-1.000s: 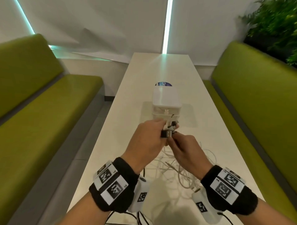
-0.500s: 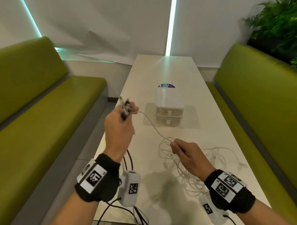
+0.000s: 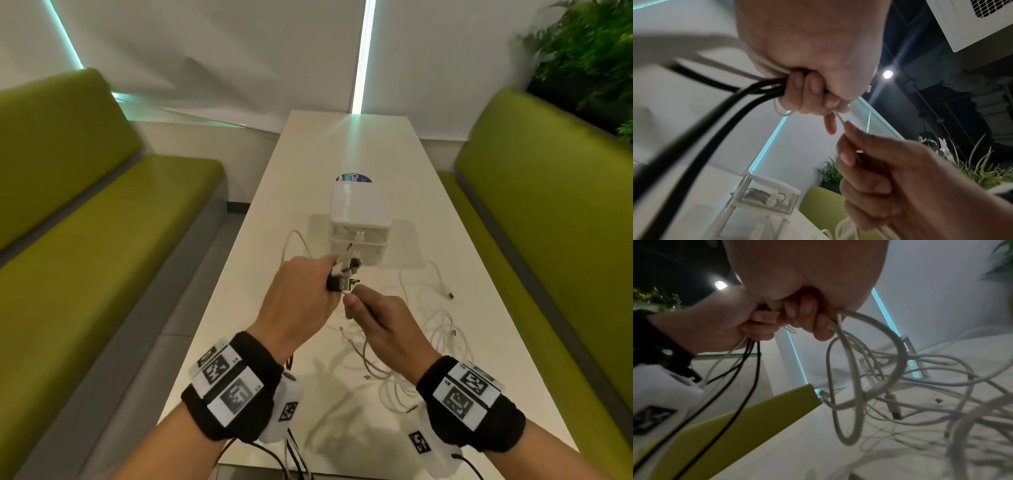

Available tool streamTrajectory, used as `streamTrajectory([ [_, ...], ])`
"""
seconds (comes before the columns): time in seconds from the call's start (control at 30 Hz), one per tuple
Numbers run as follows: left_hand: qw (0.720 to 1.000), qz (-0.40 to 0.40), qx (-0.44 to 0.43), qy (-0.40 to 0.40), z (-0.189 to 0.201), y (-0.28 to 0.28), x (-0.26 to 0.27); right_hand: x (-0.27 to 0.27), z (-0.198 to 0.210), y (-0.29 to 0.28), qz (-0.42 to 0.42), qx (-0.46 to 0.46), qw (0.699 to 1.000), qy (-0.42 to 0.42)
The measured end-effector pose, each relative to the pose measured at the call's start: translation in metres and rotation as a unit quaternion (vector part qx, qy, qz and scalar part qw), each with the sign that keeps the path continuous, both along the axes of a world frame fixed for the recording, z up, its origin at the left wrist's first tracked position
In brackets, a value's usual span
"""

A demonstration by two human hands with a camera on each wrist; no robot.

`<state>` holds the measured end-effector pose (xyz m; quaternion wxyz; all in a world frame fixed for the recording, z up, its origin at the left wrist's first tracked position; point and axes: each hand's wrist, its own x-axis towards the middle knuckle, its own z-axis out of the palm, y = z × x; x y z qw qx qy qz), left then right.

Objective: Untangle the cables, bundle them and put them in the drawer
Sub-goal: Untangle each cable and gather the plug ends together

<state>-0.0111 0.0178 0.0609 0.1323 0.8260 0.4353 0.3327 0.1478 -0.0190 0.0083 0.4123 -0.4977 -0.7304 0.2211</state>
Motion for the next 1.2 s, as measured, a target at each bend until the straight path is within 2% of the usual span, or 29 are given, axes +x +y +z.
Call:
streamTrajectory([
  [0.03,0.999,0.000,-0.002,-0.041,0.002,0.000,-0.002,0.002,0.000,0.001,0.001,-0.002,1.000,0.002],
  [0.1,0.983,0.017,-0.014,-0.184,0.009,0.002,-0.006,0.003,-0.001,0.002,0.002,-0.012,1.000,0.000],
  [0.2,0.907,0.071,-0.033,-0.414,0.024,0.012,-0.020,0.008,-0.010,0.005,-0.014,-0.047,0.999,-0.009],
  [0.23,0.887,0.085,-0.035,-0.453,0.028,0.017,-0.026,0.010,-0.014,0.006,-0.022,-0.053,0.998,-0.011],
  [0.27,0.881,0.093,-0.039,-0.463,0.030,0.021,-0.030,0.012,-0.017,0.006,-0.031,-0.057,0.998,-0.012],
  [0.3,0.890,0.101,-0.045,-0.443,0.029,0.025,-0.033,0.013,-0.021,0.005,-0.039,-0.058,0.997,-0.016],
  [0.37,0.927,0.108,-0.058,-0.354,0.023,0.027,-0.033,0.009,-0.024,0.003,-0.039,-0.048,0.998,-0.031],
  [0.43,0.949,0.115,-0.028,-0.291,0.015,0.024,-0.029,0.002,-0.023,0.002,-0.036,-0.029,0.998,-0.043],
  [0.5,0.956,0.086,0.035,-0.278,0.010,0.018,-0.023,-0.004,-0.021,0.003,-0.046,-0.010,0.998,-0.050],
  [0.57,0.962,0.008,0.069,-0.263,0.005,0.011,-0.016,-0.007,-0.018,0.004,-0.062,0.000,0.997,-0.053],
  [0.63,0.976,-0.079,0.049,-0.199,-0.001,0.005,-0.011,-0.008,-0.014,0.002,-0.073,0.011,0.996,-0.052],
  [0.67,0.984,-0.102,0.037,-0.140,-0.006,0.004,-0.009,-0.008,-0.012,0.001,-0.078,0.019,0.995,-0.051],
  [0.73,0.993,-0.101,0.052,-0.017,-0.017,0.007,-0.010,-0.008,-0.006,-0.001,-0.079,0.025,0.995,-0.047],
  [0.83,0.994,-0.089,0.048,0.045,-0.024,0.013,-0.015,-0.006,-0.002,-0.003,-0.066,0.010,0.996,-0.053],
  [0.9,0.992,-0.102,0.037,0.057,-0.024,0.013,-0.016,-0.006,-0.003,-0.005,-0.056,0.012,0.997,-0.044],
  [0.97,0.994,-0.101,0.039,0.033,-0.021,0.012,-0.017,-0.007,-0.004,-0.007,-0.045,0.020,0.998,-0.031],
  [1.07,0.993,-0.036,-0.022,-0.113,-0.016,0.018,-0.020,-0.007,0.000,-0.005,-0.035,0.001,0.999,-0.021],
  [1.13,0.978,0.011,-0.007,-0.207,-0.011,0.016,-0.021,-0.008,0.003,-0.003,-0.025,-0.007,0.999,-0.029],
  [1.2,0.962,0.038,-0.031,-0.269,-0.003,0.010,-0.018,-0.009,0.006,-0.002,-0.016,-0.006,1.000,-0.024],
])
